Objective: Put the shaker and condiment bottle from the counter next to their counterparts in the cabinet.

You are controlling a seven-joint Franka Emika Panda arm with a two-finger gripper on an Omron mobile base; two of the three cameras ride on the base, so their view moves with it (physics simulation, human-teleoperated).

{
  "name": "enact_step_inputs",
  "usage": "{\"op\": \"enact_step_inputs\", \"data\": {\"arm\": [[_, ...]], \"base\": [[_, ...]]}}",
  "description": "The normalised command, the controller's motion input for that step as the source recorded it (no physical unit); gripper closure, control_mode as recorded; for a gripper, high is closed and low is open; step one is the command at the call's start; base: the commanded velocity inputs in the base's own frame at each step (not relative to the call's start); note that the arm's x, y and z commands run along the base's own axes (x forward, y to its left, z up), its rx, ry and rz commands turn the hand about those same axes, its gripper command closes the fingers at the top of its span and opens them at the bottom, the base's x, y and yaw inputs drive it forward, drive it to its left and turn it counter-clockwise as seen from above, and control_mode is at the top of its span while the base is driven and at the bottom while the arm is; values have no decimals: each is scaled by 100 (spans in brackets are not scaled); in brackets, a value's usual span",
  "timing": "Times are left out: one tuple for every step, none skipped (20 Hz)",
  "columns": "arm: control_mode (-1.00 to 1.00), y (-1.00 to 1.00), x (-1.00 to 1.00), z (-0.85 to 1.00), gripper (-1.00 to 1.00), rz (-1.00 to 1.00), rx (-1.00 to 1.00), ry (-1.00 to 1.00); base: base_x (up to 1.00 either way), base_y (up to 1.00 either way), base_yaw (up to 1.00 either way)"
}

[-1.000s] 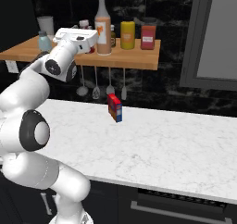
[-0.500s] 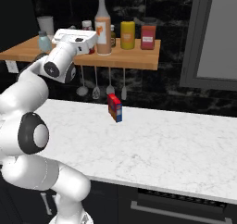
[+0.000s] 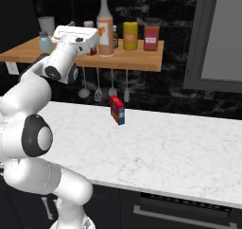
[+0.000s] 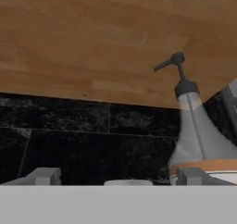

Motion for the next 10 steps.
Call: {"op": "enact_step_inputs", "data": {"arm": [[-100, -37, -39, 4, -100, 0, -3, -9], [-100, -46, -80, 0, -100, 0, -2, 0], [-100, -29, -100, -32, -100, 0, 0, 9], [-100, -23, -100, -47, -100, 0, -1, 12], [-100, -19, -100, -61, -100, 0, -2, 8], [-100, -13, -100, -66, -100, 0, -2, 7], [-100, -6, -100, -63, -100, 0, -2, 6], [-100, 0, -100, -56, -100, 0, -2, 3], [-100, 0, -100, -41, -100, 0, -1, 0], [-100, 2, -100, -29, -100, 3, -1, 0]], "base": [[0, 0, 0], [0, 0, 0], [0, 0, 0], [0, 0, 0], [0, 0, 0], [0, 0, 0], [0, 0, 0], [0, 0, 0], [0, 0, 0], [0, 0, 0]]}}
